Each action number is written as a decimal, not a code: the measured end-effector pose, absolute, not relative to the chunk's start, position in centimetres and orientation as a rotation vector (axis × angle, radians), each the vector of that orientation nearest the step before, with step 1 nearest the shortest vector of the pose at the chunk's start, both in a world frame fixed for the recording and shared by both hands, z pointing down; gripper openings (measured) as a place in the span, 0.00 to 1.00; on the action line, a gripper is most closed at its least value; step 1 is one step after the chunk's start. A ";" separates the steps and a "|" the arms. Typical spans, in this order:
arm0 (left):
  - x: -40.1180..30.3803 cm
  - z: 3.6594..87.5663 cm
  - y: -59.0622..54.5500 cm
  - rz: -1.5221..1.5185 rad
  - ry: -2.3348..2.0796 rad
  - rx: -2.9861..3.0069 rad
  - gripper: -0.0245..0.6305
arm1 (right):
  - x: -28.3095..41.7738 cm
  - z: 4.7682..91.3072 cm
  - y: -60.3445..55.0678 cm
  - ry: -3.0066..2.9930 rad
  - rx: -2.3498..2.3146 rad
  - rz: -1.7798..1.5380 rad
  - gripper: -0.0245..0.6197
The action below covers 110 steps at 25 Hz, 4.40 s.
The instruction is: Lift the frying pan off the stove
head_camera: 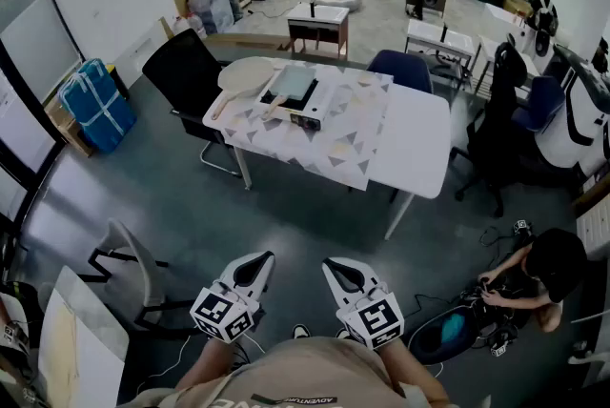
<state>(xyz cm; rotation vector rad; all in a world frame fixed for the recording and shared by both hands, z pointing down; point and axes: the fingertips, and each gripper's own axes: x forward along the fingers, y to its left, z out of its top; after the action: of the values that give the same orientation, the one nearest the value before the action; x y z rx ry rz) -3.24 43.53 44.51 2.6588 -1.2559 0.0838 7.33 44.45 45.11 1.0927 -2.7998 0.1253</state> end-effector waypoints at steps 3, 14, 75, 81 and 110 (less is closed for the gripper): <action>-3.7 44.7 43.7 0.085 -1.238 2.662 0.02 | 6.5 45.4 44.5 -2.791 1.097 0.141 0.04; -8.8 46.5 44.0 0.079 -1.201 2.644 0.02 | 2.3 46.9 44.4 -2.733 1.157 0.174 0.04; -16.5 48.8 2.8 0.100 -1.167 2.633 0.02 | -8.7 48.5 3.9 -2.719 1.045 0.122 0.04; -16.8 49.6 0.5 0.113 -1.083 2.652 0.02 | -8.7 50.0 2.6 -2.650 1.107 0.155 0.04; -13.8 54.5 -17.8 0.349 -1.147 2.494 0.02 | -1.7 54.5 -16.8 -2.718 1.078 0.244 0.04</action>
<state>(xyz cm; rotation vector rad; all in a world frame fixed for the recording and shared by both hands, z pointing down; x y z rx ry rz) -13.82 -17.77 54.47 2.4943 -1.1470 0.3493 -1.72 -16.84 54.47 1.0776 -2.7176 0.2441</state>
